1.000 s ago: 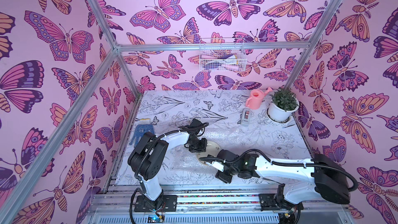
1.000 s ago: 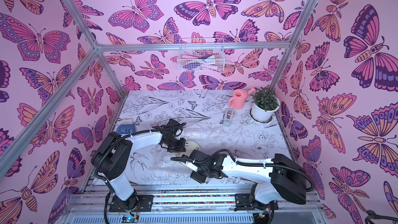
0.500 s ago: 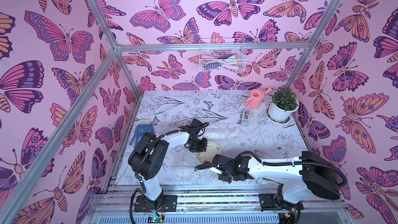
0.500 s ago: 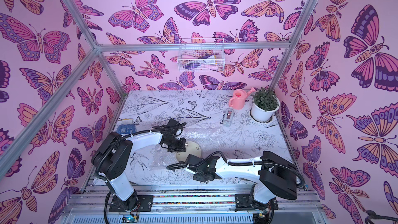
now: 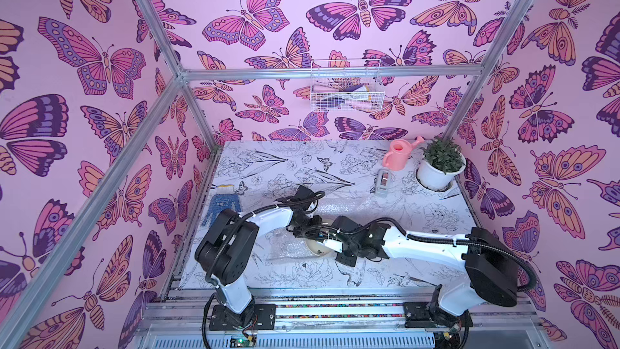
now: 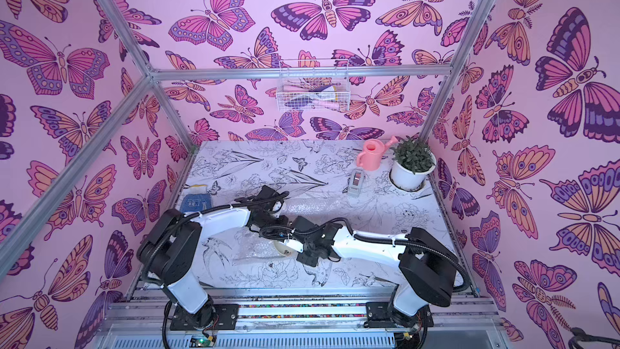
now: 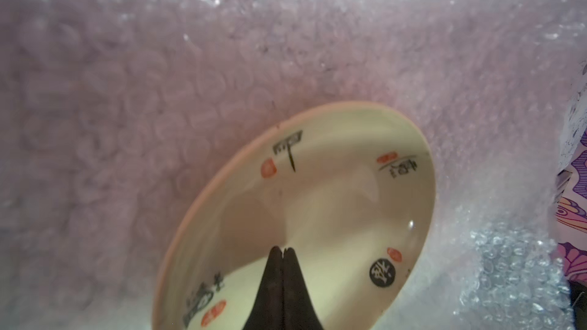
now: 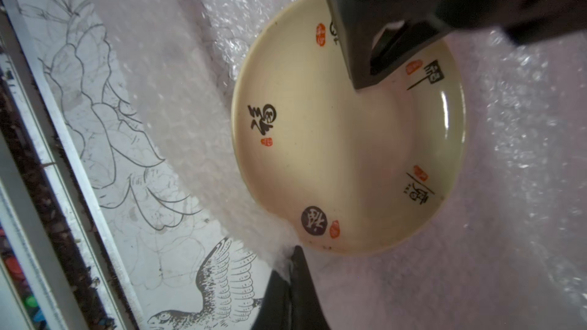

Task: Wrap dinner plates in bubble wrap
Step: Wrap the plate in the bubble wrap.

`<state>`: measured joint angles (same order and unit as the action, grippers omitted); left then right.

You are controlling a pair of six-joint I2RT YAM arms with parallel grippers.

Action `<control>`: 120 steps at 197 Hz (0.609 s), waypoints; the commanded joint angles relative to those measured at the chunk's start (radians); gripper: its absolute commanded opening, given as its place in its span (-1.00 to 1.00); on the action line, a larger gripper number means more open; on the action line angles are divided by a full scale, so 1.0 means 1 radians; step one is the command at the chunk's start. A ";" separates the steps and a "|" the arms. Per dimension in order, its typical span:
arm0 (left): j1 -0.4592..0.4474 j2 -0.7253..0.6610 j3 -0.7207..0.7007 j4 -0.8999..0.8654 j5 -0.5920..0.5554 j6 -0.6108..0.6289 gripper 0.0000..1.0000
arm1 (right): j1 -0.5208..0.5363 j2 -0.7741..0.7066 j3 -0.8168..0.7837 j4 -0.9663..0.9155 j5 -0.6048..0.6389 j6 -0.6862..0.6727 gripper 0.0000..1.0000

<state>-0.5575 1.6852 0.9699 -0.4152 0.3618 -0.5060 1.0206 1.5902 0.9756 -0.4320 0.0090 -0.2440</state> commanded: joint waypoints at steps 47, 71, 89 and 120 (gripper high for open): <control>0.025 -0.402 -0.085 -0.079 -0.138 -0.004 -0.90 | -0.200 0.192 0.228 -0.220 -0.418 0.055 -1.00; -0.001 -0.521 -0.144 -0.088 -0.128 -0.051 -0.92 | -0.259 0.295 0.331 -0.287 -0.538 0.134 -1.00; -0.041 -0.545 -0.188 -0.087 -0.128 -0.083 -0.94 | -0.286 0.355 0.385 -0.320 -0.611 0.179 -1.00; -0.090 -0.515 -0.249 -0.046 -0.143 -0.128 -0.95 | -0.328 0.409 0.411 -0.278 -0.738 0.312 -1.00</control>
<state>-0.6247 1.1431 0.7696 -0.4614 0.2379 -0.5827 0.7162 1.9697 1.3525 -0.6735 -0.5564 -0.0475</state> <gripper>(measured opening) 0.041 0.059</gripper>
